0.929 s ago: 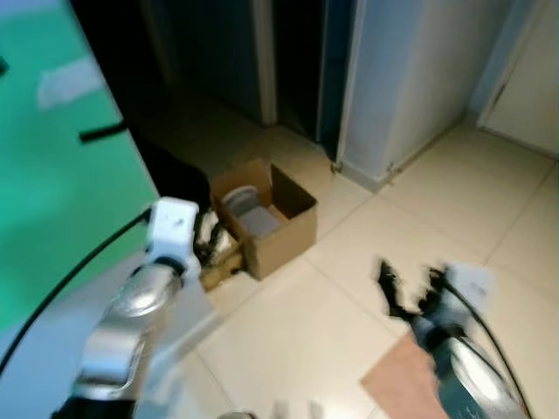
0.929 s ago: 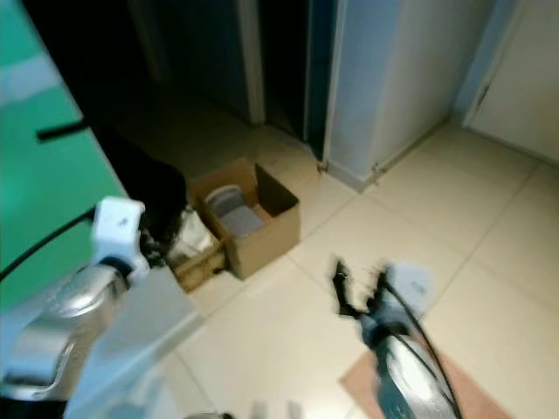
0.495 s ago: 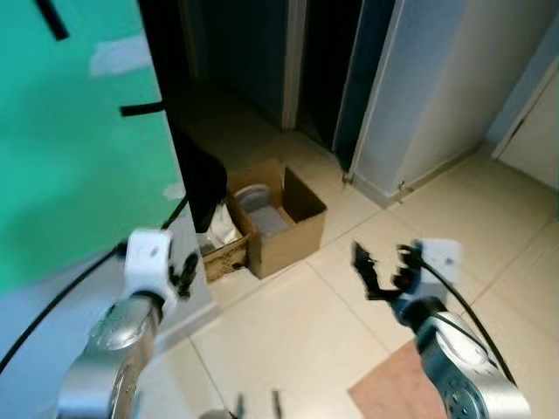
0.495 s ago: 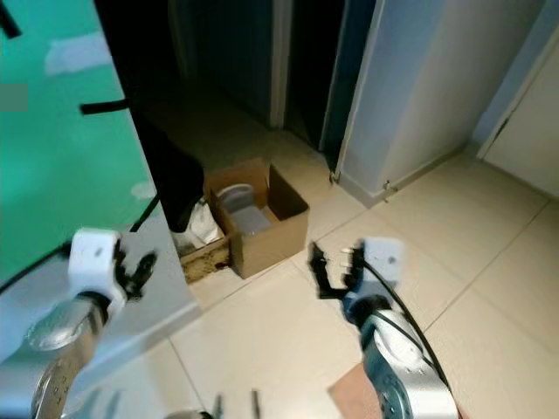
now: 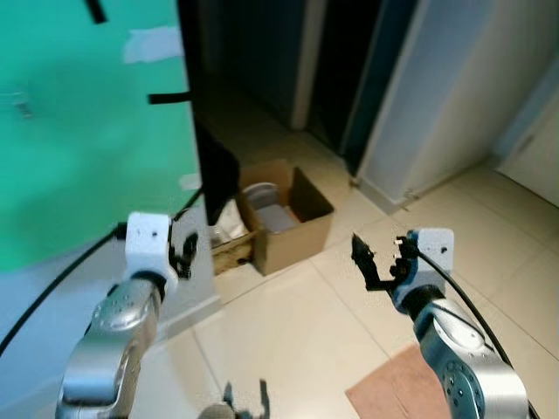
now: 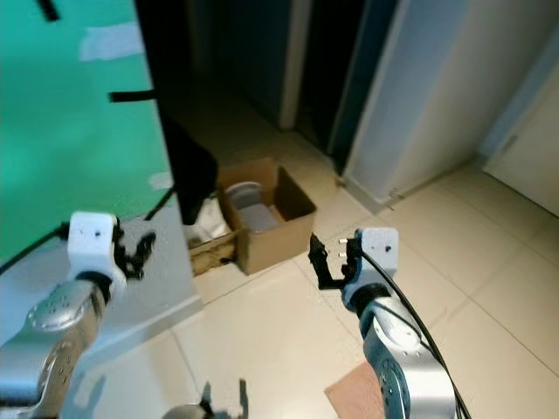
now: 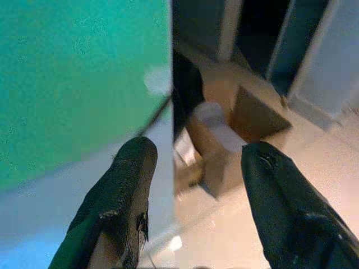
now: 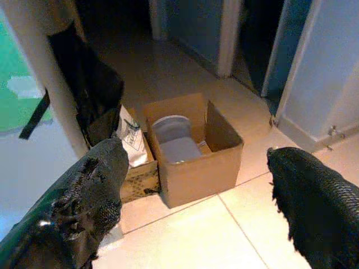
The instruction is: Hang keys on a hook
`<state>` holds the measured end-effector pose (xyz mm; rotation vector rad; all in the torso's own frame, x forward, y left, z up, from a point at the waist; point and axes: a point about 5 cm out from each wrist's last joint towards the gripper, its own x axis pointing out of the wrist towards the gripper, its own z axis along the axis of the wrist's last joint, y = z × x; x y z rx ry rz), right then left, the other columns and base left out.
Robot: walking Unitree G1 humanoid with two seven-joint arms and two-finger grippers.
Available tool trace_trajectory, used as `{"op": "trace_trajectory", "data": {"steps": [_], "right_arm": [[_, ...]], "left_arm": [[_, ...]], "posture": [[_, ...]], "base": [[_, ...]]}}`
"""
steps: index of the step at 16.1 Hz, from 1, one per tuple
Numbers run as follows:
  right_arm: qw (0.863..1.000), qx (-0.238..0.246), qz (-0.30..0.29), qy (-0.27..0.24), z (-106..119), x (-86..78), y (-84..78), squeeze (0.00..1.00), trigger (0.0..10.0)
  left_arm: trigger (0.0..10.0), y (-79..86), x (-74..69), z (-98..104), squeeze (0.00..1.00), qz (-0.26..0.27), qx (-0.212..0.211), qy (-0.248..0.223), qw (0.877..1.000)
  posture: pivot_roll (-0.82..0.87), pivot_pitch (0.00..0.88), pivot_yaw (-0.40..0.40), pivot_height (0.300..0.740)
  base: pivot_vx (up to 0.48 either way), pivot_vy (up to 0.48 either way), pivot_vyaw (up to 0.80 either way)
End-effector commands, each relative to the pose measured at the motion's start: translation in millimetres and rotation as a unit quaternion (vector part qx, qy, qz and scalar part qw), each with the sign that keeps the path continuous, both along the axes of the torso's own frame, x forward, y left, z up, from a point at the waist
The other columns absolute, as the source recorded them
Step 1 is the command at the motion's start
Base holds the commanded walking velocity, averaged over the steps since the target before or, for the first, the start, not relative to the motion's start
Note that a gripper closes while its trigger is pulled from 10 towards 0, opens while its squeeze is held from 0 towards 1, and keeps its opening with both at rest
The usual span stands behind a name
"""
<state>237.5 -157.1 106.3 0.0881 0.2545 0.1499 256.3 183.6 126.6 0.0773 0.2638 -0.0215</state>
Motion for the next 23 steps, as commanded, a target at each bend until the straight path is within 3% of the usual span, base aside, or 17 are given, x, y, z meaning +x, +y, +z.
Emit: {"op": "trace_trajectory", "data": {"steps": [1, 4, 6, 8, 12, 13, 14, 16, 17, 18, 19, 21, 22, 23], "right_arm": [[0.999, -0.041, -0.006, -0.017, 1.8, 3.6, -3.4, 1.0, 10.0], [0.997, -0.045, -0.049, -0.025, 4.1, 8.6, -10.7, 1.0, 10.0], [0.997, -0.037, -0.068, -0.018, 3.3, 13.2, -14.3, 1.0, 10.0], [0.997, -0.059, -0.033, -0.041, 8.8, 17.1, -8.2, 1.0, 10.0], [0.998, -0.037, -0.023, -0.046, 9.3, 18.0, -2.2, 1.0, 10.0], [0.998, -0.036, -0.033, -0.04, 8.4, 17.5, -3.5, 1.0, 10.0], [0.998, -0.044, -0.034, -0.04, 8.5, 17.4, -4.7, 1.0, 10.0], [0.998, -0.04, -0.042, -0.039, 8.8, 16.8, -7.1, 1.0, 10.0], [0.996, -0.045, -0.059, -0.039, 8.8, 17.5, -12.4, 1.0, 10.0], [0.995, -0.051, -0.069, -0.041, 10.4, 18.3, -14.9, 1.0, 10.0], [0.995, -0.048, -0.068, -0.05, 14.0, 19.5, -14.8, 1.0, 10.0], [0.995, -0.071, -0.051, -0.053, 13.5, 19.4, -14.2, 1.0, 10.0], [0.995, -0.068, -0.056, -0.051, 13.6, 19.2, -14.7, 1.0, 10.0], [0.995, -0.062, -0.058, -0.051, 13.9, 19.2, -14.8, 1.0, 10.0]], "left_arm": [[10.0, -2.5, 5.6, 2.8, 0.0, 0.004, -0.003, -0.012, 1.0], [10.0, -0.1, 11.7, 12.1, 0.0, 0.032, -0.003, -0.053, 0.998], [10.0, -2.7, 9.6, 9.0, 0.0, 0.011, -0.006, -0.043, 0.999], [10.0, -6.5, 7.7, 9.7, 0.0, -0.015, 0.009, -0.049, 0.999], [10.0, -1.9, 11.5, 9.5, 0.02, 0.018, 0.041, -0.069, 0.997], [10.0, -2.3, 13.0, 12.1, 0.09, 0.013, 0.045, -0.076, 0.996], [10.0, -3.9, 13.9, 15.1, 0.35, 0.004, 0.04, -0.087, 0.995], [10.0, -3.4, 14.5, 16.1, 0.37, 0.021, 0.032, -0.101, 0.994], [10.0, -1.3, 15.1, 12.2, 0.59, 0.048, 0.012, -0.082, 0.995], [10.0, -4.0, 14.8, 11.4, 0.72, 0.023, -0.011, -0.062, 0.998], [10.0, -5.4, 14.7, 12.0, 0.72, 0.003, -0.008, -0.059, 0.998], [10.0, 4.6, 15.0, 11.6, 0.64, 0.05, 0.088, -0.064, 0.993], [10.0, 3.0, 16.0, 10.5, 0.49, 0.027, 0.077, -0.064, 0.995], [10.0, 2.8, 16.3, 10.2, 0.46, 0.024, 0.071, -0.063, 0.995]], "posture": [[-0.06, 0.0, -0.047, 0.74], [-0.05, 0.0, -0.047, 0.74], [-0.03, 0.0, -0.05, 0.74], [-0.03, 0.0, -0.055, 0.74], [-0.03, 0.0, -0.048, 0.74], [-0.04, 0.0, -0.047, 0.74], [-0.04, 0.0, -0.046, 0.74], [-0.04, 0.0, -0.043, 0.74], [-0.05, 0.0, -0.039, 0.74], [-0.05, 0.0, -0.04, 0.74], [-0.05, 0.0, -0.04, 0.74], [-0.05, 0.0, -0.04, 0.74], [-0.05, 0.0, -0.036, 0.74], [-0.05, 0.0, -0.035, 0.74]], "base": [[0.0, 0.0, 0.5], [0.0, 0.0, 0.71], [0.0, 0.0, 0.8], [0.0, 0.0, 0.8], [0.0, 0.0, 0.8], [0.0, 0.0, 0.8], [0.0, 0.0, 0.8], [0.0, 0.0, 0.8], [0.0, 0.0, 0.8], [0.0, 0.0, 0.8], [0.0, 0.0, 0.8], [0.0, 0.0, 0.8], [0.0, 0.0, 0.8], [0.0, 0.0, 0.8]]}}
